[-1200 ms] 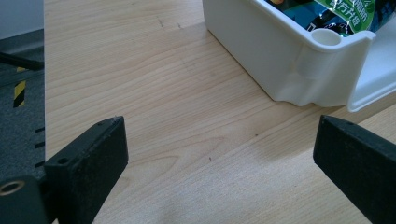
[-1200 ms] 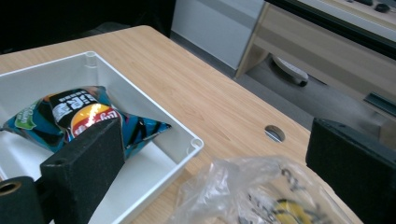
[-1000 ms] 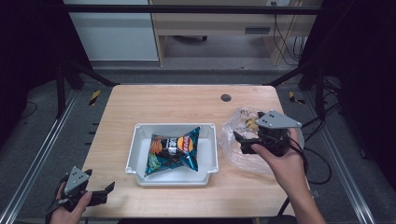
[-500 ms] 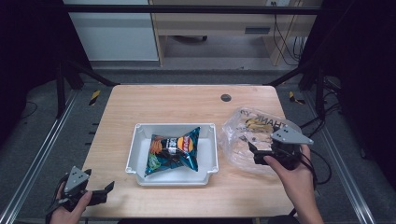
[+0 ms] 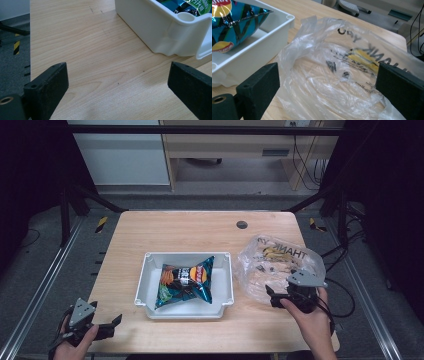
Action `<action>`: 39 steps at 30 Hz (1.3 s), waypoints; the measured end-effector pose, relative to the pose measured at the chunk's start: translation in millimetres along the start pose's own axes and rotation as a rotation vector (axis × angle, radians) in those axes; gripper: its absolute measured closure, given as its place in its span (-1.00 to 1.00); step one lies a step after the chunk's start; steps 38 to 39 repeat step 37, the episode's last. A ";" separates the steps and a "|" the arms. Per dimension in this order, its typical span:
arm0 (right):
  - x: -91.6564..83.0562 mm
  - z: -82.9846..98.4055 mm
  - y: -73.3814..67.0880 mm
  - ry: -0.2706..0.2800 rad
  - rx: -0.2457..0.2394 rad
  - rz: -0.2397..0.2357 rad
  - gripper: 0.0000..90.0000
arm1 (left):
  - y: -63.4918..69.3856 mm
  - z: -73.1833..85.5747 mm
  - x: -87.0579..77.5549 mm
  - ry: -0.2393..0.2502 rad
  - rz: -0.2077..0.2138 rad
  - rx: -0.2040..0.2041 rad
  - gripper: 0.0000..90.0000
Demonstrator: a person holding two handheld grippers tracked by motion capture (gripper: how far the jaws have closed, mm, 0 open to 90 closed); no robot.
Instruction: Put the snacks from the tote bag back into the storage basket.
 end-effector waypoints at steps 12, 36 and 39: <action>16.0 26.4 -10.7 -0.056 -0.005 -0.020 -0.87 | -1.1 1.3 1.1 -0.007 -0.003 0.004 -0.93; 39.2 58.1 -28.8 -0.186 -0.056 -0.063 -0.84 | -0.4 1.4 2.7 -0.011 0.000 0.009 -0.93; 39.2 58.6 -28.9 -0.191 -0.054 -0.063 -0.84 | -0.4 1.3 2.6 -0.011 0.000 0.010 -0.93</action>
Point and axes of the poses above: each handheld gripper's, and its own axes: x roughly forward along the jaws, z roughly out of its underside, y roughly to its right, the point moved 7 cm from there along x, roughly forward along the jaws, and after that the axes turned 3 degrees about x, right-handed, at the moved point
